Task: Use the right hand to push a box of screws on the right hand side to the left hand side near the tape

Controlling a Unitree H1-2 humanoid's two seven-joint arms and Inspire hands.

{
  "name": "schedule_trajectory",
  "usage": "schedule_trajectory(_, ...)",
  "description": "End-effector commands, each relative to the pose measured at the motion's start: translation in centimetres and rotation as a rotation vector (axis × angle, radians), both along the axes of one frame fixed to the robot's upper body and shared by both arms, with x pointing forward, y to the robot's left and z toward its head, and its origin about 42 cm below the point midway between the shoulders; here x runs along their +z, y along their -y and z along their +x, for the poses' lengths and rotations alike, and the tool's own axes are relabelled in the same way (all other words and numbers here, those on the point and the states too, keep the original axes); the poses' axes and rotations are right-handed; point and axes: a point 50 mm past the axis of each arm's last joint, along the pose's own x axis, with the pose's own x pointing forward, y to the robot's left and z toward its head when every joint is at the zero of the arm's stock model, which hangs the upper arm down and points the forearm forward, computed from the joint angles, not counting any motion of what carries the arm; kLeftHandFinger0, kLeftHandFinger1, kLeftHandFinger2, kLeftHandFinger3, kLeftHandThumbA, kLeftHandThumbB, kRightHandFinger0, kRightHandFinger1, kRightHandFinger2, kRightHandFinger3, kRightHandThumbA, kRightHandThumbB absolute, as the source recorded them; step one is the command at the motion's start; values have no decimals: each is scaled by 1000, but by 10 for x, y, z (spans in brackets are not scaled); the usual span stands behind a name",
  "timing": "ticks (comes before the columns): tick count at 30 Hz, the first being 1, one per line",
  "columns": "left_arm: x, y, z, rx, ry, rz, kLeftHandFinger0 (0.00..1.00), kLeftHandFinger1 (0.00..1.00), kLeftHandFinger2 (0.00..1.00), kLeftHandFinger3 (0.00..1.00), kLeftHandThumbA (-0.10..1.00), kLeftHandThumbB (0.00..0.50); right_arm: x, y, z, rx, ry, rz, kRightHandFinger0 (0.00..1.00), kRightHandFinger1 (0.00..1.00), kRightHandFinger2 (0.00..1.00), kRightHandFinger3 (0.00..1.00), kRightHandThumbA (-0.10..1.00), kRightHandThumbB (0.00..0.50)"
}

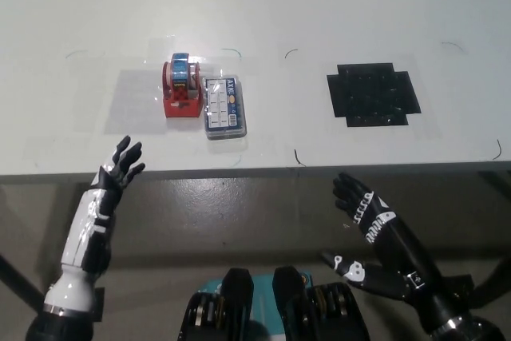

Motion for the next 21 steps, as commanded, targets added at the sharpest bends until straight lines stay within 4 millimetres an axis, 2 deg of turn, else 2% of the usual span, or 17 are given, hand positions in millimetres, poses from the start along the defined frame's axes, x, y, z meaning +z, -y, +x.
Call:
schedule_trajectory(1, 2, -5, -5, -26, 23, 52, 1000, 1000, 1000, 1000, 994, 225, 8, 3, 8, 20, 30, 4, 1000, 1000, 1000, 1000, 818, 61)
schedule_trajectory(7, -5, -4, -10, -67, -2, 29, 1000, 1000, 1000, 1000, 952, 216, 8, 10, 13, 7, 39, 10, 1000, 1000, 1000, 1000, 793, 40)
schedule_trajectory(10, -8, -4, -10, -83, -15, 18, 1000, 1000, 1000, 1000, 939, 207, 9, 14, 15, 3, 46, 11, 1000, 1000, 1000, 1000, 795, 46)
schedule_trajectory(12, -10, -5, -9, -97, -42, 15, 1000, 1000, 1000, 1000, 927, 219, 9, 16, 14, -13, 43, 11, 1000, 1000, 1000, 1000, 797, 63)
schedule_trajectory(16, -11, -7, -7, -115, -62, 24, 1000, 1000, 1000, 1000, 906, 198, 9, 20, 16, -27, 46, 6, 1000, 1000, 1000, 1000, 808, 76)
schedule_trajectory(21, -11, -9, -6, -119, -85, 20, 1000, 1000, 1000, 1000, 901, 193, 10, 22, 15, -44, 47, 2, 1000, 1000, 1000, 1000, 799, 91)
